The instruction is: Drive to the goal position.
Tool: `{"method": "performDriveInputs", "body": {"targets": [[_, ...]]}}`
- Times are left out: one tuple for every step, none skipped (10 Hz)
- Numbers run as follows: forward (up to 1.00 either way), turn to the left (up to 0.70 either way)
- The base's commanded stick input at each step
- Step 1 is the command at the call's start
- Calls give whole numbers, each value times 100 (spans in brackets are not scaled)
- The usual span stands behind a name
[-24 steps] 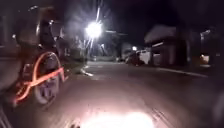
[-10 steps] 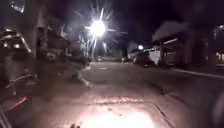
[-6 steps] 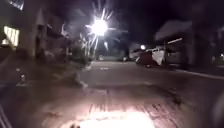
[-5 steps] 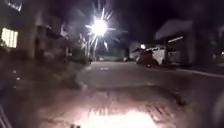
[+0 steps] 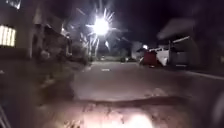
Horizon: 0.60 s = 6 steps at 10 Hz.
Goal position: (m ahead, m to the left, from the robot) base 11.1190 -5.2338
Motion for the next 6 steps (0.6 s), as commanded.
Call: {"method": "performDriveInputs", "body": {"targets": [[100,-11],[100,-24],[100,-24],[100,0],[100,0],[100,0]]}}
